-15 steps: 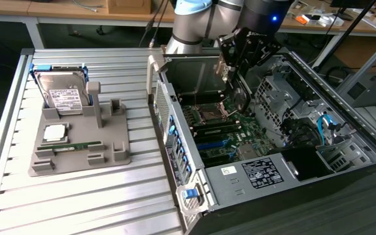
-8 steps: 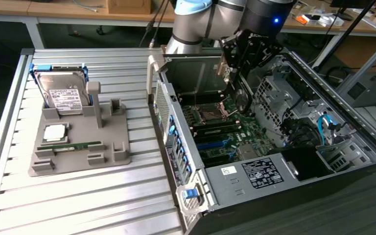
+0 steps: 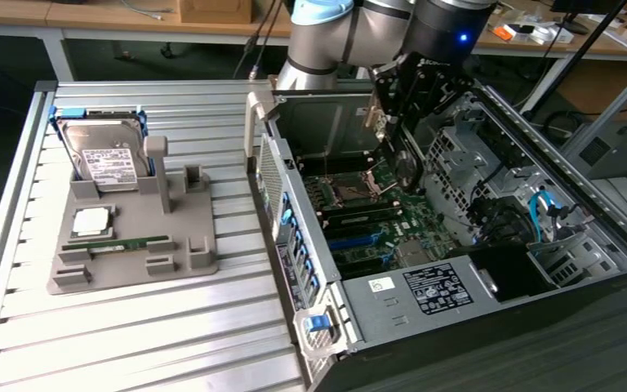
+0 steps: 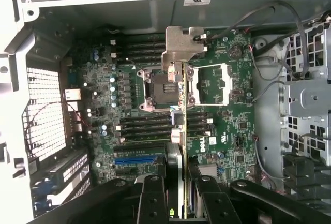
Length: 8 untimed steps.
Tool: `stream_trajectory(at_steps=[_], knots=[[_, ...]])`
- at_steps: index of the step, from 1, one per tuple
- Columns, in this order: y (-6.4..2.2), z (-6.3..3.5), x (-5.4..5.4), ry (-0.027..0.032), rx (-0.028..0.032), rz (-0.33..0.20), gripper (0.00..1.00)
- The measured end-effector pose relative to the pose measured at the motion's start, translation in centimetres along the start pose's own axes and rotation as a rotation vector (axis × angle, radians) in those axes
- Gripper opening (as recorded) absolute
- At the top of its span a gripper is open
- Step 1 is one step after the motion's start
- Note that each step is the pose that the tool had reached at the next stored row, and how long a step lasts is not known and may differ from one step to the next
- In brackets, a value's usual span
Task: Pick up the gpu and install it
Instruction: 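Pick up the gpu and move the gpu toward the slot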
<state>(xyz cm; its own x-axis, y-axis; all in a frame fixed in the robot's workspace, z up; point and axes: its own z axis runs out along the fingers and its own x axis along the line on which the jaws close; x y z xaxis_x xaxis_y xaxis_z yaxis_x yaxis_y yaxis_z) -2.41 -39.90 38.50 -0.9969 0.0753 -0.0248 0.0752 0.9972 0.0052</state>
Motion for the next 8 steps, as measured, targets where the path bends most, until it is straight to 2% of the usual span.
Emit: stream_trajectory(at_steps=[8], knots=[[0.03, 0.28, -0.4, -0.0002, 0.002, 0.0, 0.27]])
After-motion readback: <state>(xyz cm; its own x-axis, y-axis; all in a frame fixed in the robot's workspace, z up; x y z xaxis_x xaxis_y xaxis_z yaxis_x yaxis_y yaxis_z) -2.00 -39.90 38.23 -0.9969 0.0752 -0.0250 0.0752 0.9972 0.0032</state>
